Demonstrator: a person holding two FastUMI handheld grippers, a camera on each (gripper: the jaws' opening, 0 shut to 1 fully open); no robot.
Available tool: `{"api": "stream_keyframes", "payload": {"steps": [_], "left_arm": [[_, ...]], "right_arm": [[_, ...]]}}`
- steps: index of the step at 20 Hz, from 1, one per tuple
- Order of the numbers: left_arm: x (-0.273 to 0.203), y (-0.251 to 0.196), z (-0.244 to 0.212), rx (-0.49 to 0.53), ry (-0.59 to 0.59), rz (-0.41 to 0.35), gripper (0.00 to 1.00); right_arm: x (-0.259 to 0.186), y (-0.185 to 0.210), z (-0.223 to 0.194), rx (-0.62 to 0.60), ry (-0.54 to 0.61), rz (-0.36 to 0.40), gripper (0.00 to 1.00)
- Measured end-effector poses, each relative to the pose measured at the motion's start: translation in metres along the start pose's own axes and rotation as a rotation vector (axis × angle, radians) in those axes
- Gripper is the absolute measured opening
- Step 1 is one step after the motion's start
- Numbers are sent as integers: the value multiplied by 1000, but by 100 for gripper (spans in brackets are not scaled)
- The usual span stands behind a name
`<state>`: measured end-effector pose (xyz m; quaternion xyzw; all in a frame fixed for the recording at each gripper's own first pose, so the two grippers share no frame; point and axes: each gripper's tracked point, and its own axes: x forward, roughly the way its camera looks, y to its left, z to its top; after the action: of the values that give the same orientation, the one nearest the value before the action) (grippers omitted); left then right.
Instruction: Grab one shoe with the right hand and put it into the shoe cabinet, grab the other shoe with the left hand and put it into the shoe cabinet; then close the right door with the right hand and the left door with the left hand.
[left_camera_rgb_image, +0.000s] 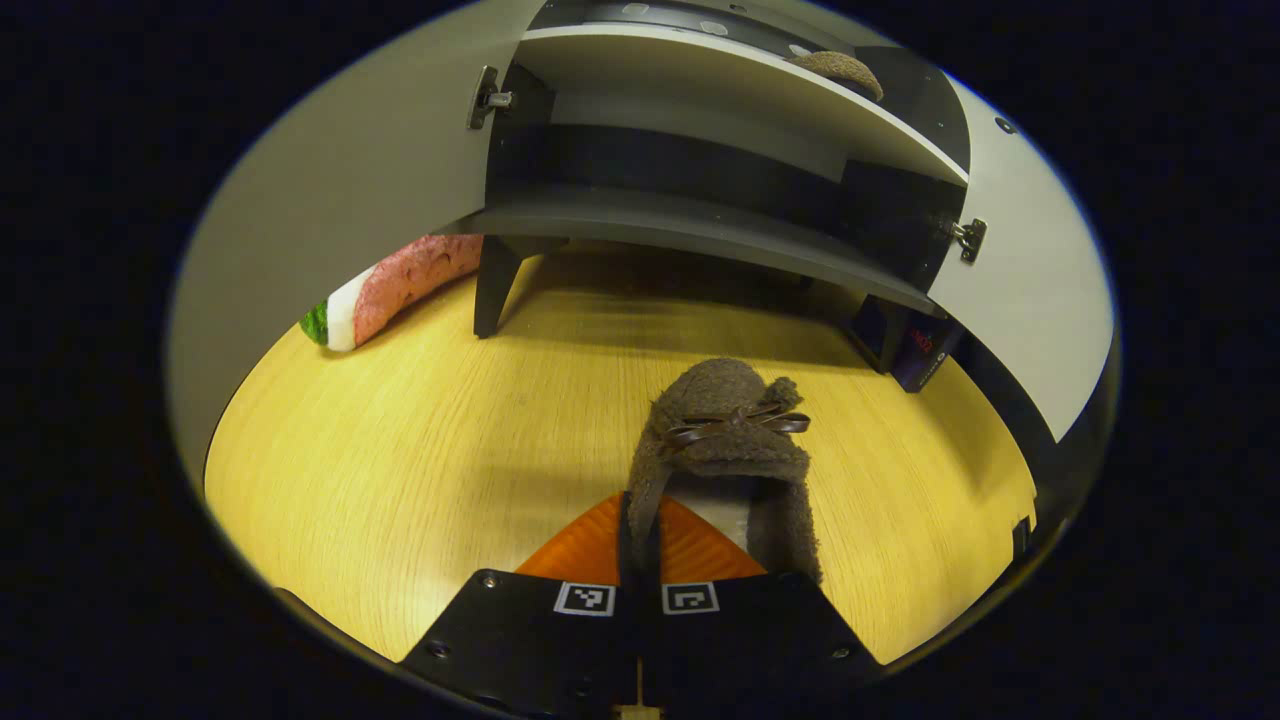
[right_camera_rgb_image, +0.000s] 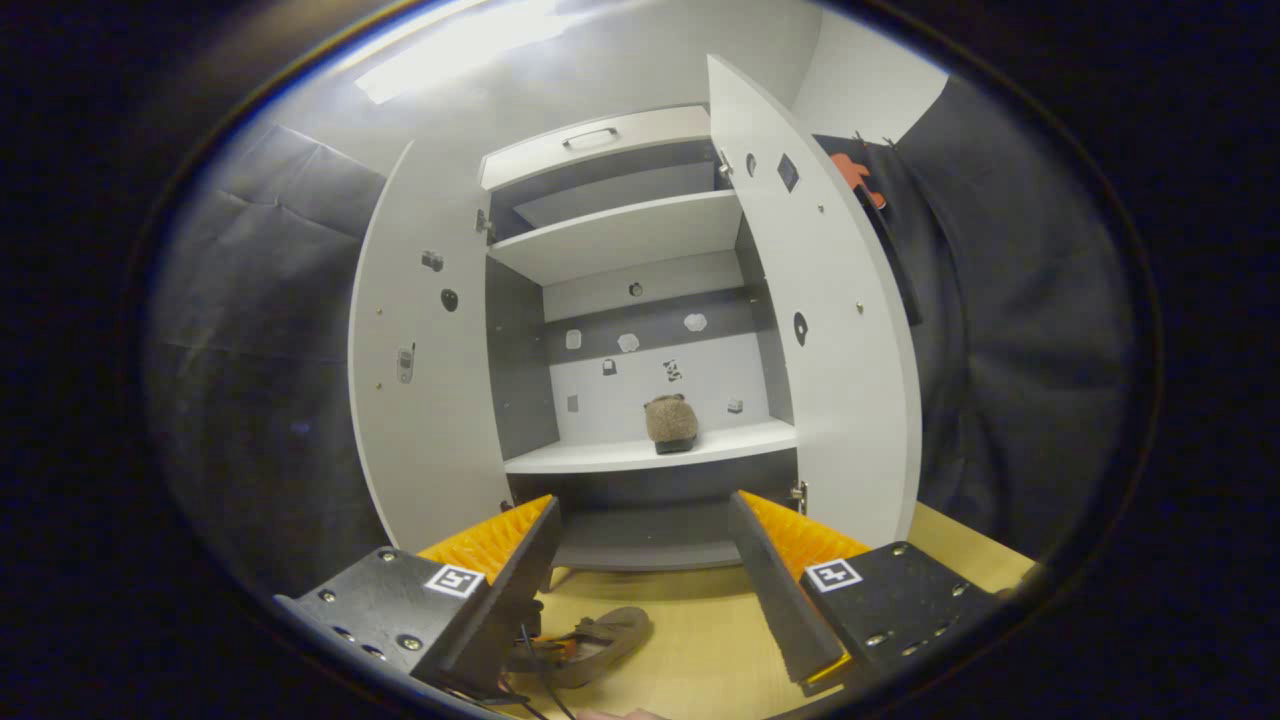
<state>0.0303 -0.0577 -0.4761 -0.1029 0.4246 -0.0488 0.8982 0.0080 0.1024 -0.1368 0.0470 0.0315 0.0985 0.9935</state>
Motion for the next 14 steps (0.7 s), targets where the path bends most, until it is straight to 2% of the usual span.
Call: {"api": "stream_keyframes", "payload": {"steps": [3, 6, 9, 13, 14], "left_arm": [[-26, -1, 17, -8, -73, 11, 3], [-61, 1, 53, 3, -190, 44, 3], [-102, -13, 90, 17, -317, 7, 3], [-151, -14, 136, 20, -442, 27, 3], [-164, -18, 149, 25, -473, 22, 2]], "right_arm": [[-4, -7, 0, 5, -9, -11, 100], [-8, -12, -2, 2, -12, -17, 100], [-9, -17, -7, 6, -8, -23, 100], [-13, -24, -10, 31, -3, -28, 98], [-13, -25, -12, 35, -2, -28, 100]]}}
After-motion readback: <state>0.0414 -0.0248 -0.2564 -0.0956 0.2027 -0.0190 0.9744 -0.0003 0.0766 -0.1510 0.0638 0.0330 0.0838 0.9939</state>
